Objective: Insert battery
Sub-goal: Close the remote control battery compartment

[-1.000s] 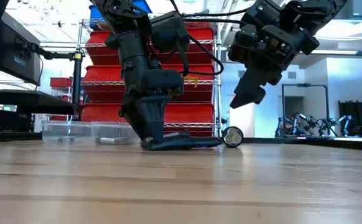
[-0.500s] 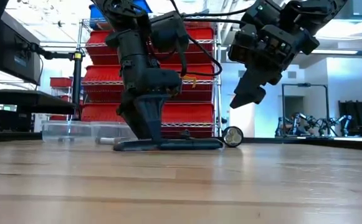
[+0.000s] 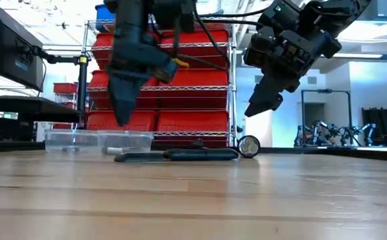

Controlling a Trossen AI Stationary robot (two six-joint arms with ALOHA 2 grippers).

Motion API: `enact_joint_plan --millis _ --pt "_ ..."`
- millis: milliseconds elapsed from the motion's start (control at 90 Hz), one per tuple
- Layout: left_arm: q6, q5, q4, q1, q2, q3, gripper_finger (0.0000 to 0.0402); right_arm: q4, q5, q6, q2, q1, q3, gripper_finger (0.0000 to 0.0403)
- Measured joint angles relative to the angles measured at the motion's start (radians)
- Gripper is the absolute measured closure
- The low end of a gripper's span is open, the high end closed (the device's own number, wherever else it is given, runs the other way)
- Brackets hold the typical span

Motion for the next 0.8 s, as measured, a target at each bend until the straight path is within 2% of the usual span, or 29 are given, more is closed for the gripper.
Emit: enact_joint_plan --millis 144,256,344,489,689,800 --pt "-0.139 0.020 0.113 -0.056 -0.097 -0.183 0.0178 0.001 0.003 -0.038 0.000 0.000 0.000 0.0191" --pt "-0.296 0.062 0.301 -0.073 -0.155 -0.347 0.0178 0.005 0.018 -0.054 0.007 0.000 0.000 0.0191" --pt "-0.338 0.059 0.453 -0.085 -0.169 -0.420 0.0178 0.004 0.027 -0.064 0.031 0.000 0.000 0.0191" --pt "-0.315 0.044 0.531 -0.081 -0.143 -0.450 0.0178 0.004 0.028 -0.086 0.103 0.000 0.000 0.0191" --pt "-0.262 0.039 0.524 -0.060 -0.129 -0.447 0.0178 0.049 0.046 -0.250 0.198 -0.002 -0.001 0.0191" --pt "-0.247 0.039 0.523 -0.053 -0.131 -0.448 0.0178 0.074 0.089 -0.307 0.203 -0.002 -0.001 0.0191"
